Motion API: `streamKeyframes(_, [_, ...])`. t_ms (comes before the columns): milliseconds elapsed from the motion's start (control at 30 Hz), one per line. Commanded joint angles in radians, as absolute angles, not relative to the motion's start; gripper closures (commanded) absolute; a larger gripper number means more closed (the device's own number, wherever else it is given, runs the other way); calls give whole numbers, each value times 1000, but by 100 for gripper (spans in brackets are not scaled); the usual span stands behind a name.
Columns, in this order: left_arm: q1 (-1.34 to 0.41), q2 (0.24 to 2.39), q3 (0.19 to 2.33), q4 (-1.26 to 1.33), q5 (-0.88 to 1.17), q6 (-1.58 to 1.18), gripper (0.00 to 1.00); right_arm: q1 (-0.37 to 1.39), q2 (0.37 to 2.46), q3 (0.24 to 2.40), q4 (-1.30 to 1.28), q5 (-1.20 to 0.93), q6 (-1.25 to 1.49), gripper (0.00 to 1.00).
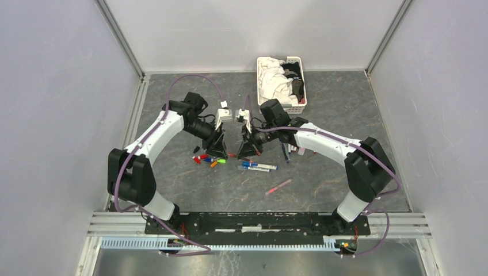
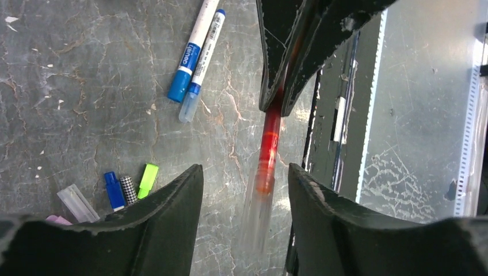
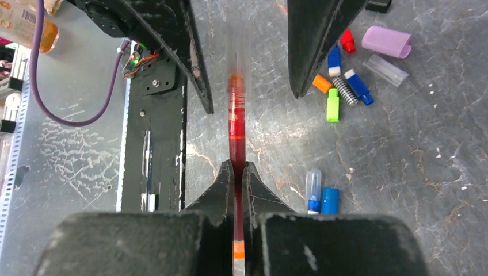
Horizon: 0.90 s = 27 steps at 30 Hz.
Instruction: Open the pen caps
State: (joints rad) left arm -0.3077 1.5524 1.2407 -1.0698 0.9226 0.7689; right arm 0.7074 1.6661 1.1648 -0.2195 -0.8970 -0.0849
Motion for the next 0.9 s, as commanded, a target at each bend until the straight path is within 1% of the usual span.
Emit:
streamKeyframes(0, [-316,1585,1287,-1152,982,876,45,716,1687,1208,-238,-942,-116,100])
streamKeyframes(100, [-316,1589,1299,-1184,978,909,67,716,1683,1202,-225,-917,-109,100])
streamKeyframes(167, [-316,1584,1305,-1204,974,930,87,713,1678,1192,-204,-893,-93,100])
streamKeyframes(200, [-316,1582,1308,-1210,971,935,95,709,1676,1180,-177,-890,-69,100])
streamKeyframes(233, [-316,1577,1307,-1213,967,935,97,704,1673,1164,-144,-888,-42,100])
streamKeyframes(300, [-315,1568,1304,-1215,965,937,98,698,1665,1123,-49,-886,51,81])
streamKeyframes(400, [-316,1552,1302,-1216,972,937,98,704,1677,1062,144,-937,187,66])
streamKeyframes(500, [-316,1541,1304,-1216,978,937,98,721,1711,1049,245,-980,281,57])
streamKeyframes(633, [-316,1531,1305,-1216,983,938,98,739,1750,1049,330,-1018,366,57])
streamKeyframes(833, [-315,1523,1312,-1224,974,946,98,739,1770,1042,359,-1061,394,78])
streamKeyframes(867, [-316,1521,1317,-1227,972,947,98,738,1770,1041,341,-1070,382,84])
